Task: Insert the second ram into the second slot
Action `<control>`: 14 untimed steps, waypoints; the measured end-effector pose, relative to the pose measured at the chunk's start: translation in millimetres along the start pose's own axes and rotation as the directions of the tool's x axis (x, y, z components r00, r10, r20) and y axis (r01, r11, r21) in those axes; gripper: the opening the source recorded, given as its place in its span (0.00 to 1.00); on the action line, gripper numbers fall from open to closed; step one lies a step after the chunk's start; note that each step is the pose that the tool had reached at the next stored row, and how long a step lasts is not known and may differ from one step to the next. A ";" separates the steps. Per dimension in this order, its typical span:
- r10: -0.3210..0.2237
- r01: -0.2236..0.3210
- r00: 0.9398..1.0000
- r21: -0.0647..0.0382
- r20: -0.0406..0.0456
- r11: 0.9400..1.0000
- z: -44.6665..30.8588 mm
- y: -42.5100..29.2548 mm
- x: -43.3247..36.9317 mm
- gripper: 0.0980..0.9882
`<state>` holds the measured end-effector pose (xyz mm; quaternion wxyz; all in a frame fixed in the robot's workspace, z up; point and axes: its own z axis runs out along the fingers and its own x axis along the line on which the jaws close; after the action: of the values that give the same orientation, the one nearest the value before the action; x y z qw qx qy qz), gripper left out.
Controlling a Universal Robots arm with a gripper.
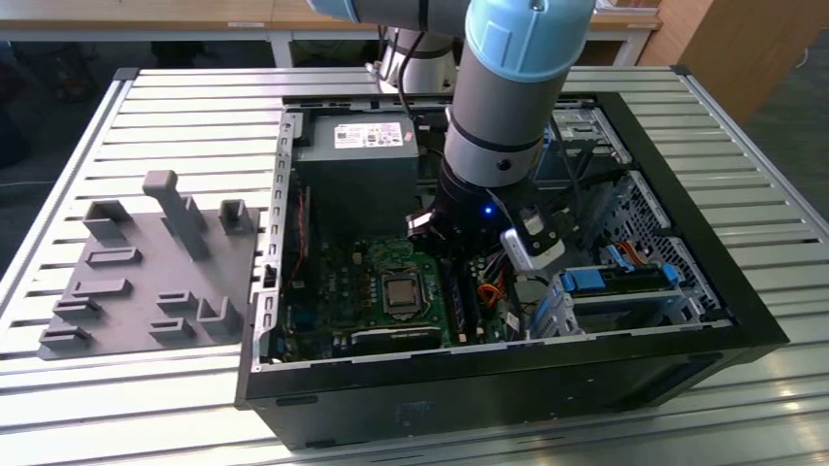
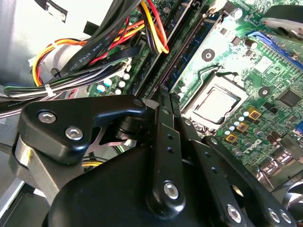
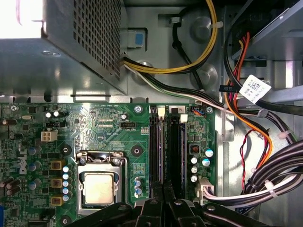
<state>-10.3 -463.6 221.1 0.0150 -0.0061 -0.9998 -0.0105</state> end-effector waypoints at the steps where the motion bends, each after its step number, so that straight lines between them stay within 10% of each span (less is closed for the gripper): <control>1: 0.001 -0.001 1.000 0.000 0.000 1.000 0.0 0.0 0.0 0.03; 14: 0.015 -0.015 1.000 -0.001 0.000 1.000 0.1 -0.5 -0.4 0.03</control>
<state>-10.0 -464.1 221.1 0.0149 -0.0136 -0.9997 -0.0107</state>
